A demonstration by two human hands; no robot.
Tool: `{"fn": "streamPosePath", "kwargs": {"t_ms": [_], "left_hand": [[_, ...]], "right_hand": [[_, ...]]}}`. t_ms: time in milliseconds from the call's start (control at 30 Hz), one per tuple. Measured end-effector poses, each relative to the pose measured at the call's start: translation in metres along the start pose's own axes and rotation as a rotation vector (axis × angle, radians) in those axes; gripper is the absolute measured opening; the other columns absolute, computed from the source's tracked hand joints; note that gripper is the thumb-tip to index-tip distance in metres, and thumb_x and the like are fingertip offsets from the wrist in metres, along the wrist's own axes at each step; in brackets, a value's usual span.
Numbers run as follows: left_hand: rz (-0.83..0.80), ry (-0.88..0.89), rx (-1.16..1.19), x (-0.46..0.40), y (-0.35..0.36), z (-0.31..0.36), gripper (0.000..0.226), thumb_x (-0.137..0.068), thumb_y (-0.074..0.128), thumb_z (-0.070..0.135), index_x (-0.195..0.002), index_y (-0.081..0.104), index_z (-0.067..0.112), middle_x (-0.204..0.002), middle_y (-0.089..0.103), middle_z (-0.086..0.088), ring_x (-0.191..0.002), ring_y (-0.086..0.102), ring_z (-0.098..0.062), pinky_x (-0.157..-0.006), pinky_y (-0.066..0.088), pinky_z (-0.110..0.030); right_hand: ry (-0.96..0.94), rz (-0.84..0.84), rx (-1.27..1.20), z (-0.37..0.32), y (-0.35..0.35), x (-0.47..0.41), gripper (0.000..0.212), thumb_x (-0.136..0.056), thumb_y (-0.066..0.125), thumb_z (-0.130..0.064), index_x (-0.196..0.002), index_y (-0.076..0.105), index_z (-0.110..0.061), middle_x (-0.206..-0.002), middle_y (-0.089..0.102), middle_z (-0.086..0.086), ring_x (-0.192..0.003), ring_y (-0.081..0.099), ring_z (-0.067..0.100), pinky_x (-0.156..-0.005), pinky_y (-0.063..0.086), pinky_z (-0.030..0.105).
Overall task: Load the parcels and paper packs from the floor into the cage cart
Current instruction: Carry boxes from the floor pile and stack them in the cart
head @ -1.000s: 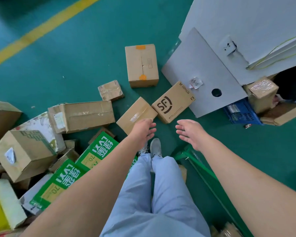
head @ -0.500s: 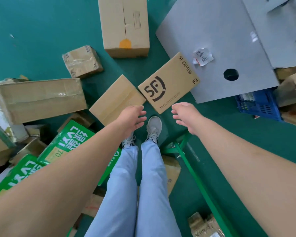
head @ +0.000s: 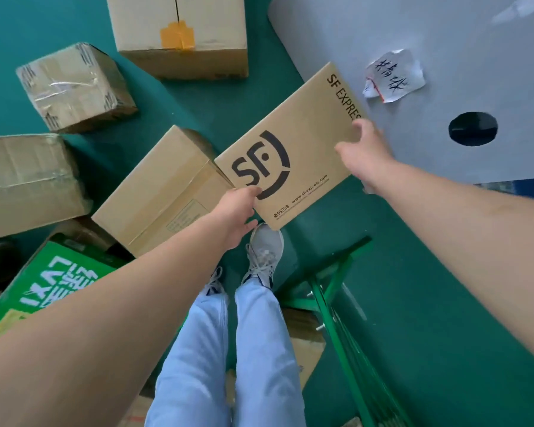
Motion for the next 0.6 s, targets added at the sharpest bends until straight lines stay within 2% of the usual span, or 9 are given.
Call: {"fn": "streamPosePath", "kwargs": {"t_ms": [67, 133, 233, 333, 367, 433, 533, 600], "left_hand": [[-0.016, 0.0, 0.023, -0.019, 0.002, 0.0, 0.01, -0.103, 0.057, 0.021, -0.099, 0.053, 0.03, -0.103, 0.062, 0.007, -0.094, 0.056, -0.01, -0.101, 0.047, -0.037], [-0.035, -0.002, 0.054, -0.03, 0.002, 0.0, 0.008, -0.102, 0.058, 0.023, -0.105, 0.057, 0.03, -0.108, 0.067, 0.006, -0.101, 0.06, -0.013, -0.099, 0.047, -0.037], [-0.052, 0.006, 0.083, -0.038, 0.001, -0.003, 0.01, -0.101, 0.06, 0.025, -0.109, 0.059, 0.03, -0.111, 0.07, 0.007, -0.106, 0.062, -0.015, -0.102, 0.044, -0.039], [-0.061, 0.007, 0.118, -0.031, -0.002, -0.008, 0.016, -0.1, 0.062, 0.026, -0.115, 0.058, 0.03, -0.109, 0.07, 0.009, -0.1, 0.06, -0.011, -0.103, 0.042, -0.042], [-0.062, 0.007, 0.128, -0.026, -0.002, -0.012, 0.024, -0.099, 0.063, 0.027, -0.122, 0.056, 0.028, -0.111, 0.07, 0.009, -0.1, 0.061, -0.012, -0.1, 0.043, -0.041], [-0.068, 0.01, 0.135, -0.01, -0.001, -0.019, 0.039, -0.099, 0.065, 0.029, -0.135, 0.05, 0.025, -0.117, 0.069, 0.006, -0.104, 0.062, -0.013, -0.094, 0.045, -0.038], [-0.075, 0.012, 0.142, 0.031, -0.003, -0.031, 0.051, -0.098, 0.066, 0.034, -0.142, 0.043, 0.024, -0.126, 0.064, 0.006, -0.116, 0.058, -0.017, -0.103, 0.042, -0.043], [-0.083, 0.025, 0.146, 0.068, -0.005, -0.037, 0.053, -0.098, 0.067, 0.036, -0.142, 0.04, 0.025, -0.125, 0.062, 0.006, -0.109, 0.057, -0.013, -0.1, 0.043, -0.043]], "right_hand": [[-0.023, 0.04, 0.049, 0.0, 0.005, -0.028, 0.072, -0.092, 0.057, -0.031, -0.158, 0.03, -0.024, -0.158, 0.033, 0.006, -0.144, 0.035, 0.03, -0.119, 0.033, 0.044], [-0.021, 0.061, 0.033, 0.0, 0.008, -0.044, 0.083, -0.088, 0.06, -0.042, -0.161, 0.024, -0.024, -0.161, 0.033, 0.004, -0.148, 0.031, 0.028, -0.122, 0.029, 0.045], [0.019, 0.085, 0.03, 0.004, 0.013, -0.061, 0.095, -0.082, 0.06, -0.063, -0.161, 0.024, -0.027, -0.161, 0.033, 0.003, -0.148, 0.033, 0.029, -0.121, 0.03, 0.047], [0.108, 0.095, -0.073, 0.005, 0.008, -0.056, 0.098, -0.066, 0.055, -0.078, -0.15, 0.042, -0.028, -0.146, 0.044, 0.003, -0.133, 0.047, 0.031, -0.111, 0.043, 0.051], [0.117, 0.11, -0.102, 0.006, 0.004, -0.049, 0.097, -0.063, 0.054, -0.08, -0.144, 0.046, -0.028, -0.141, 0.047, 0.002, -0.128, 0.051, 0.029, -0.109, 0.045, 0.05], [0.1, 0.147, -0.099, 0.01, -0.007, -0.029, 0.085, -0.071, 0.056, -0.078, -0.138, 0.048, -0.026, -0.137, 0.046, 0.002, -0.126, 0.051, 0.028, -0.107, 0.046, 0.049], [0.084, 0.222, -0.099, 0.013, -0.032, 0.016, 0.074, -0.078, 0.056, -0.076, -0.129, 0.046, -0.025, -0.13, 0.047, 0.0, -0.123, 0.052, 0.027, -0.104, 0.047, 0.048], [0.084, 0.247, -0.157, 0.009, -0.053, 0.053, 0.07, -0.077, 0.055, -0.079, -0.121, 0.043, -0.025, -0.124, 0.052, -0.002, -0.115, 0.056, 0.025, -0.097, 0.051, 0.047]]}}
Point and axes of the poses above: each hand's wrist, its own x-axis away from the middle knuckle, its own y-axis out of the palm, z = x × y, the point moved 3 cm from there along -x, towards the middle knuckle
